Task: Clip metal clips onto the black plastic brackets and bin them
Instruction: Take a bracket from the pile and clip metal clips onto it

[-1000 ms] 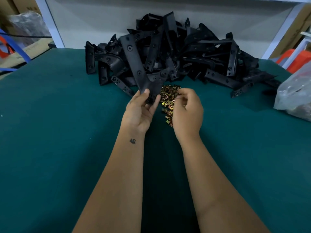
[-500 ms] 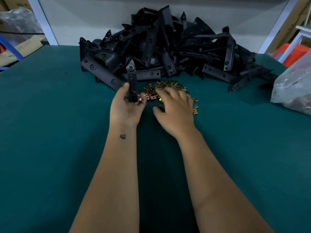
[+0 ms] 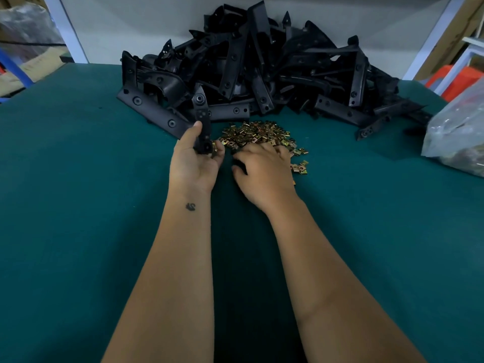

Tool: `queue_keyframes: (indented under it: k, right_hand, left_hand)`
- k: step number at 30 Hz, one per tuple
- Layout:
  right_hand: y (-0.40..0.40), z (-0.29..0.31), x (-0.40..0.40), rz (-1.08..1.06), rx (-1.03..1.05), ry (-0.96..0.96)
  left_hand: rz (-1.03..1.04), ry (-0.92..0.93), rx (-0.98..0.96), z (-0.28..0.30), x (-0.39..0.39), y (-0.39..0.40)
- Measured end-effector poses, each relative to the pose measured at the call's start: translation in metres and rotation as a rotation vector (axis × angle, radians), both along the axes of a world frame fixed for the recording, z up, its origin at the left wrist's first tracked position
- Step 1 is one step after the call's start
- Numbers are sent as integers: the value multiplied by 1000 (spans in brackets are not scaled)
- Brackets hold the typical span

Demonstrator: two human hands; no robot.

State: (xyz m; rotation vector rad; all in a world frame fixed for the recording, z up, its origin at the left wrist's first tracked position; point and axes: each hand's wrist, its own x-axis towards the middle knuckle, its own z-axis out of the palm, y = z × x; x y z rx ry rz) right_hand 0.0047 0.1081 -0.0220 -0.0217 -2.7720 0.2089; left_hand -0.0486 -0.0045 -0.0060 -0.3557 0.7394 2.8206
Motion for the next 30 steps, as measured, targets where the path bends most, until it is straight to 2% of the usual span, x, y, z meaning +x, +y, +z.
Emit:
queue_keyframes:
  k: [6, 11, 13, 16, 22, 24, 27, 30]
  right_hand:
    - [2, 6, 1, 14, -148, 92]
    - [2, 13, 4, -74, -740, 328]
    - [7, 13, 4, -164, -687, 371]
    - [12, 10, 4, -239, -426, 334]
    - [-2, 0, 0, 50, 22, -21]
    - [-2, -3, -3, 60, 56, -66]
    - [2, -1, -5, 38, 25, -9]
    - [3, 2, -2, 58, -128, 79]
  left_hand:
    - [-32, 14, -111, 0, 3, 7]
    - [-36, 23, -81, 0, 5, 8]
    - [-48, 39, -96, 0, 5, 9]
    - [-4, 32, -57, 1, 4, 7]
    - [32, 23, 8, -1, 1, 4]
    - [20, 24, -2, -2, 1, 5]
    - [7, 32, -38, -4, 0, 8]
    - [-19, 52, -78, -4, 0, 10]
